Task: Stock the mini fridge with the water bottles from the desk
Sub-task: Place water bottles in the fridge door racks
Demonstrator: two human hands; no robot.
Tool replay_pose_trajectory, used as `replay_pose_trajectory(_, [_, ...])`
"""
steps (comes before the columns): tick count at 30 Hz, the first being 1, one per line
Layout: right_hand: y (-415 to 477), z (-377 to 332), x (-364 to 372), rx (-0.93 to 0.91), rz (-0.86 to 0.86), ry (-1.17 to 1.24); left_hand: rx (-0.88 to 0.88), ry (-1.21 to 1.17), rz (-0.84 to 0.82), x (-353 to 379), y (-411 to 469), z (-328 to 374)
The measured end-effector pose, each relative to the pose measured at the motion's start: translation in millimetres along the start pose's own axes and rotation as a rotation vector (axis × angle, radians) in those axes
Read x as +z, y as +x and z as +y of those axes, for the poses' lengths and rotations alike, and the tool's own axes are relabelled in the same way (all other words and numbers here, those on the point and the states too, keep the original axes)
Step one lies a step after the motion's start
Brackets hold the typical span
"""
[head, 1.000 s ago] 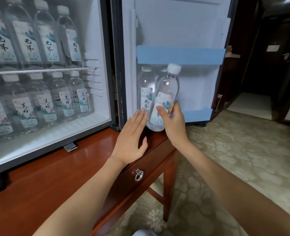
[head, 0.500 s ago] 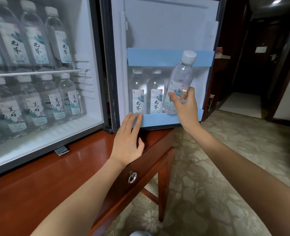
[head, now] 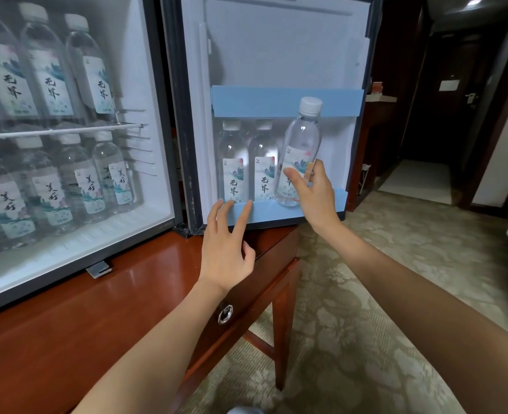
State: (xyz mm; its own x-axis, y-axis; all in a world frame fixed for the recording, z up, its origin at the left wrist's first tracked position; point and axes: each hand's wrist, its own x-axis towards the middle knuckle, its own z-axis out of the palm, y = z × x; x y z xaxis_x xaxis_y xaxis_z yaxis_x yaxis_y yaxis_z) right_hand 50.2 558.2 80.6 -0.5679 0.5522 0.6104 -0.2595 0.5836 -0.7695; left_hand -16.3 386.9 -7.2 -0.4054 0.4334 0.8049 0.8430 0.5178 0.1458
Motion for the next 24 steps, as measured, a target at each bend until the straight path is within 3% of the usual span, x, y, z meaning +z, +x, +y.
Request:
replay_pose_trajectory(13, [0, 10, 6, -0.064, 0.092, 0.014, -0.02, -0.013, -0.026, -1, -1, 3])
replay_pose_trajectory(17, [-2, 17, 9, -0.135, 0.012, -0.09, -0.017, -0.006, -0.02, 1, -1, 1])
replay_pose_trajectory(24, [9, 30, 2, -0.107, 0.009, -0.292, -0.021, -0.007, -0.015, 2, -1, 1])
